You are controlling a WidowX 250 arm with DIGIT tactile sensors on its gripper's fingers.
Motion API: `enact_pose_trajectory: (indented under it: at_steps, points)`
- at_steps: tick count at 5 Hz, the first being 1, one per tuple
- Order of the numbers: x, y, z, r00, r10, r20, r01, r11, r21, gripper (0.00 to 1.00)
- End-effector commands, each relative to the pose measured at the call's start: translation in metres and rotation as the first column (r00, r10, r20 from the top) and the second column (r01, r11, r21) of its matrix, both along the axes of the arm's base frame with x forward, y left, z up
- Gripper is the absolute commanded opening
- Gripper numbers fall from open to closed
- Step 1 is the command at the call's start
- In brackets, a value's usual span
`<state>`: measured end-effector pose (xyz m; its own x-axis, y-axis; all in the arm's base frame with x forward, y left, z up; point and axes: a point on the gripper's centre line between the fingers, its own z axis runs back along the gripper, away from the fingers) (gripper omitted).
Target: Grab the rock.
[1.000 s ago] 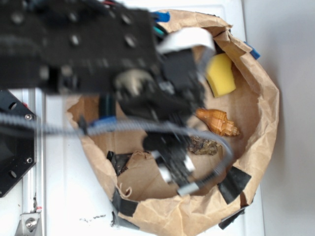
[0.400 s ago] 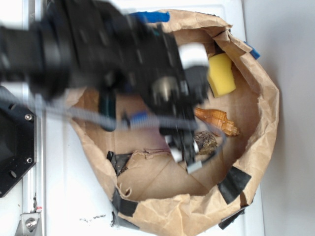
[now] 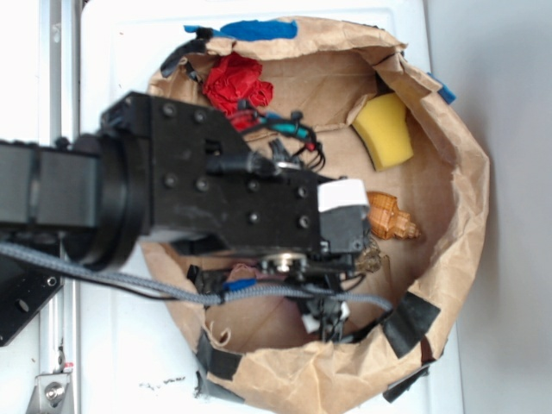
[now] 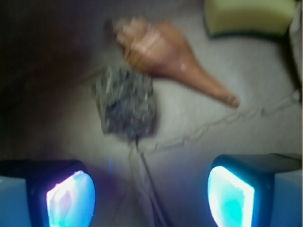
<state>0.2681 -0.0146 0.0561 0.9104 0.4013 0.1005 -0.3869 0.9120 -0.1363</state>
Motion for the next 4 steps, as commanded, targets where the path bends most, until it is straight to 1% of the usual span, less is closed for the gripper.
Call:
enact_pose_trajectory:
  at_steps: [1, 2, 3, 4]
  points:
    - [0.013, 0.003, 0.024, 0.998, 0.007, 0.062, -0.005, 1.0, -0.029, 1.0]
    - [0.022, 0.006, 0.016, 0.994, 0.041, 0.104, -0.041, 0.999, -0.004, 1.0]
    - [0.026, 0.007, 0.01, 0.989, 0.042, 0.139, -0.044, 0.999, 0.008, 1.0]
    - [0.031, 0.013, 0.006, 0.988, 0.051, 0.143, -0.053, 0.998, 0.015, 1.0]
